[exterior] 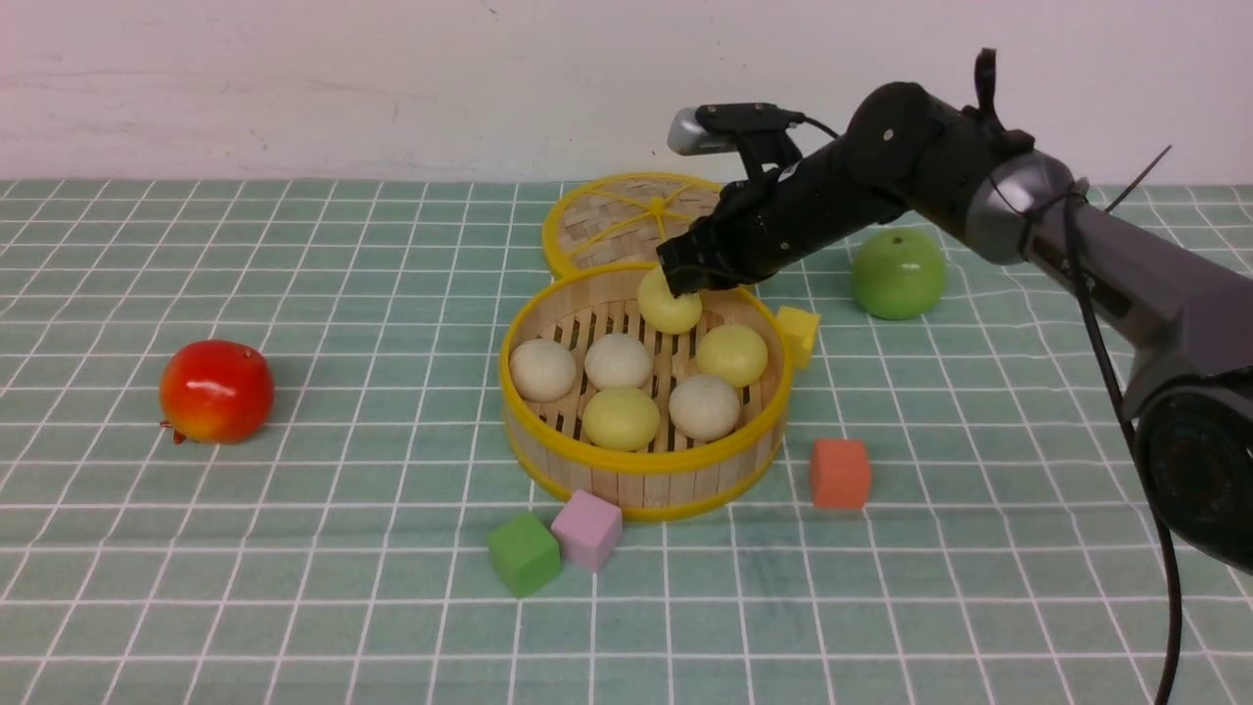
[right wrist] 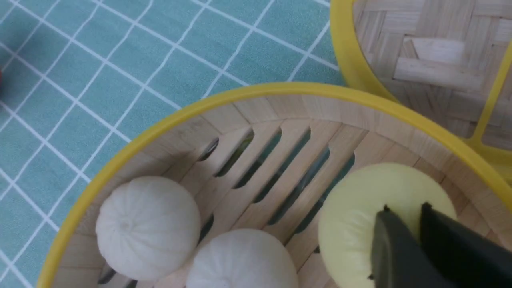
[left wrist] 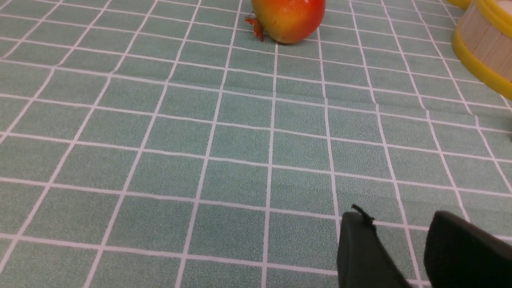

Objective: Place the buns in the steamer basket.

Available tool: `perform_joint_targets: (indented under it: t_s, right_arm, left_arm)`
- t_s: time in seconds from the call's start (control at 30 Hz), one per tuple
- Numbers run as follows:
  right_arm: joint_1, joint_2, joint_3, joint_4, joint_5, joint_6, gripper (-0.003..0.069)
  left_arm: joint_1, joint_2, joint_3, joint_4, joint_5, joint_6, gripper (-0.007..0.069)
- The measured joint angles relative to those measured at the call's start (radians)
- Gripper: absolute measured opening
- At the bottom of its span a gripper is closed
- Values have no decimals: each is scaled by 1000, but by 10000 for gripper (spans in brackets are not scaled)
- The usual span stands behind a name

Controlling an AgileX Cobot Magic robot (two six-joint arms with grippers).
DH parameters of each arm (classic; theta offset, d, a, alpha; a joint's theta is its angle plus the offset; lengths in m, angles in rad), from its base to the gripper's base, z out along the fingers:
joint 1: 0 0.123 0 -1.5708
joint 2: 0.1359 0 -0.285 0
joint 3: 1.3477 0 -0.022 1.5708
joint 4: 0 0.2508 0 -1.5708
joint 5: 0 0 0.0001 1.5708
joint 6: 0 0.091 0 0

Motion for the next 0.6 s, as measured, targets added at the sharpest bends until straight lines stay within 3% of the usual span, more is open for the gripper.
perform_joint_targets:
  t_s: [0.07, 0.13, 0.3, 0.43, 0.6]
  right_arm:
    - [0, 0, 0, 0, 2, 0, 158]
    - [-1, -1, 0, 0, 20, 0, 276]
    - [-19, -31, 0, -11, 117, 18, 448]
    - [-54, -131, 0, -59, 219, 65, 496]
    - [-82, -309, 0, -184, 312, 162, 467]
  left_arm:
    - [0, 0, 0, 0, 0, 0, 238]
    - [0, 0, 0, 0, 0, 0, 238]
    - [0, 0, 0, 0, 0, 0, 238]
    - [0, 0, 0, 0, 0, 0, 238]
    - [0, 0, 0, 0, 0, 0, 238]
